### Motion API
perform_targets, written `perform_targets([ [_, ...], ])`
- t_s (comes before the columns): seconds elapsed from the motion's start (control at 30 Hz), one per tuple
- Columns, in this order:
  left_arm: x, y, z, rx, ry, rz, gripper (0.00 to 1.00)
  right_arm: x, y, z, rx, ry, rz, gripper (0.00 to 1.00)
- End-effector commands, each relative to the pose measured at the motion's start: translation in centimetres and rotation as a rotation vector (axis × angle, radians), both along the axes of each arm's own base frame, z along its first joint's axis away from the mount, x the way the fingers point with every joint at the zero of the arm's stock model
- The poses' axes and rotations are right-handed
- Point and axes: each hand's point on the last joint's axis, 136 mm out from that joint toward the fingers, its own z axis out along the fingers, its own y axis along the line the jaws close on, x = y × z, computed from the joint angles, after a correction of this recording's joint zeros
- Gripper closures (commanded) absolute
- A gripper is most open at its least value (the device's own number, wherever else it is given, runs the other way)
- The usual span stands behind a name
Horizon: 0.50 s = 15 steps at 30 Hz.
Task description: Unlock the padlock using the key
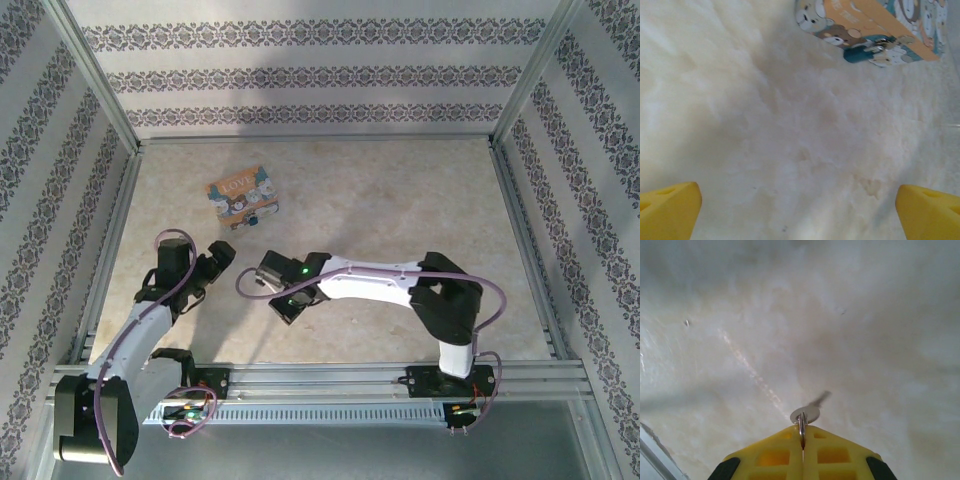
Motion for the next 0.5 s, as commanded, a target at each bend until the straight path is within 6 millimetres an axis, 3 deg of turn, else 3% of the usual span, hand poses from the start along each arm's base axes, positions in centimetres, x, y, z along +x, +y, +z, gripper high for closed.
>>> perform_targets([
  [0.0,1.1,-2.4,2.0,-0.176,-0.006,-0.031,0.01,2.0,-0.6,2.3,0.082,-0.074,-0.078,1.00],
  [0.17,2.7,-4.7,3.9,-0.410,-0.030,-0.028,0.00,4.4,-1.9,5.6,0.194,-0.157,-0.149,1.00],
  [0.47,3.4,-7.5,7.1,-0.614,-0.059,0.000,0.01,7.4,-2.3,11.2,0.412,-0.328,-0.205,1.00],
])
